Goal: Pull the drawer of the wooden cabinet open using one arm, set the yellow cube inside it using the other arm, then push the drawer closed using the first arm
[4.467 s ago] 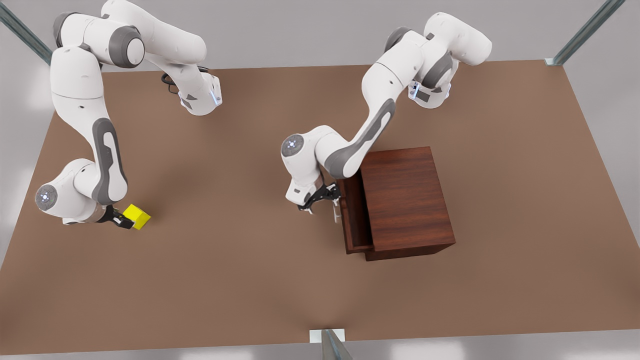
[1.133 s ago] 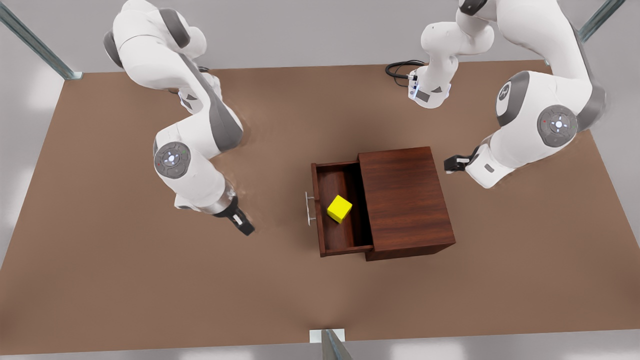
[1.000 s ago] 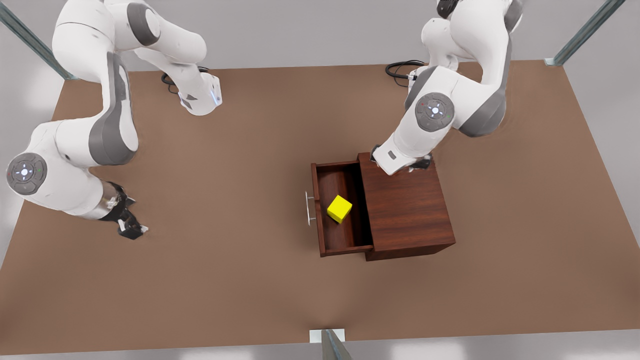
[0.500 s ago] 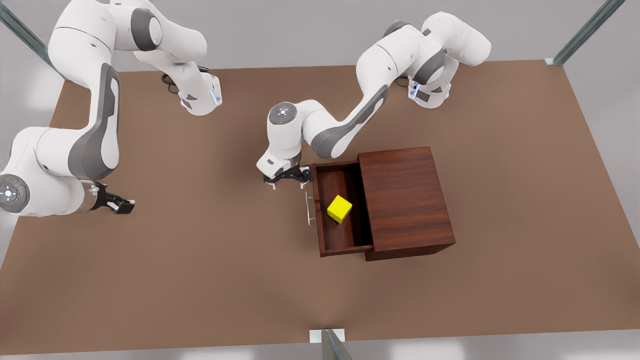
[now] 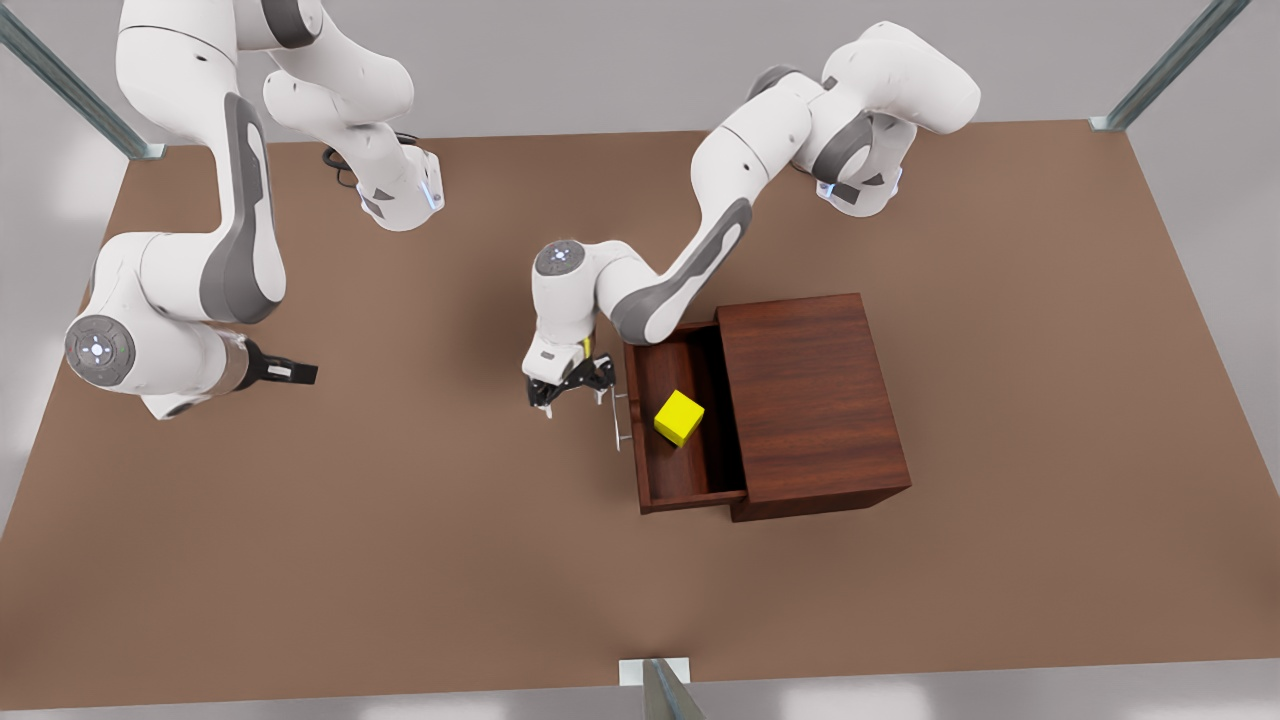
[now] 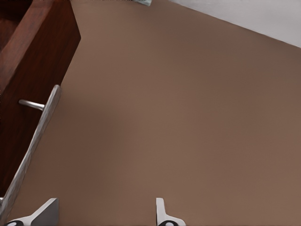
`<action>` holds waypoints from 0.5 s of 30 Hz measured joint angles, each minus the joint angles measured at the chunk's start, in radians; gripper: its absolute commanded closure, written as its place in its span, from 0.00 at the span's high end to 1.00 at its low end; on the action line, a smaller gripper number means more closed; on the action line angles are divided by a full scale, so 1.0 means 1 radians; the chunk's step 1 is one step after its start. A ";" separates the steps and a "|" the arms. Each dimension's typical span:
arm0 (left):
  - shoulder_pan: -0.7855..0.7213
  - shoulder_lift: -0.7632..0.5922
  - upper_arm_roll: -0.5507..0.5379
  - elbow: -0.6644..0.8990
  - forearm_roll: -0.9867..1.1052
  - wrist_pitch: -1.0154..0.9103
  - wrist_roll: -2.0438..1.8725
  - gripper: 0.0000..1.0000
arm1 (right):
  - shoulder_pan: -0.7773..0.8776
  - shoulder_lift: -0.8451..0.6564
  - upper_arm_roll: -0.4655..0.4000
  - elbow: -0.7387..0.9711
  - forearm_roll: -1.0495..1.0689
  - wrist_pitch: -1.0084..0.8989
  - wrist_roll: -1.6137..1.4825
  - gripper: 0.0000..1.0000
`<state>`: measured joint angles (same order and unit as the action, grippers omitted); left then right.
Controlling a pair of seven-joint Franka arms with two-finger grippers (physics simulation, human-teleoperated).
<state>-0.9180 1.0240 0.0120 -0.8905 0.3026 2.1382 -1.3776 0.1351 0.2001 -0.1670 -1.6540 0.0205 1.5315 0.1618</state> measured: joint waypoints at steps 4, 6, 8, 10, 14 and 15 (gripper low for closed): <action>0.000 0.005 0.023 0.000 0.007 0.004 -0.037 1.00 | 0.000 0.002 0.000 0.000 -0.001 0.014 -0.040 1.00; 0.001 0.003 0.027 0.000 0.008 -0.014 -0.046 1.00 | 0.000 0.002 0.000 0.000 -0.001 0.018 -0.057 1.00; 0.000 0.000 0.030 0.000 0.009 -0.040 -0.048 1.00 | 0.000 0.002 0.000 0.000 -0.001 0.021 -0.072 1.00; 0.000 -0.004 0.040 -0.001 0.010 -0.076 -0.043 1.00 | 0.000 0.003 0.000 0.000 -0.001 0.024 -0.086 1.00; 0.000 -0.009 0.055 -0.001 0.011 -0.153 -0.025 1.00 | 0.000 0.003 0.000 0.001 -0.001 0.026 -0.109 1.00; 0.000 -0.012 0.058 -0.001 0.012 -0.172 -0.019 1.00 | 0.000 0.003 0.000 0.001 -0.001 0.027 -0.114 1.00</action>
<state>-0.9184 1.0125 0.0695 -0.8918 0.3144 1.9665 -1.3967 0.1350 0.2035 -0.1668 -1.6526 0.0194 1.5581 0.0479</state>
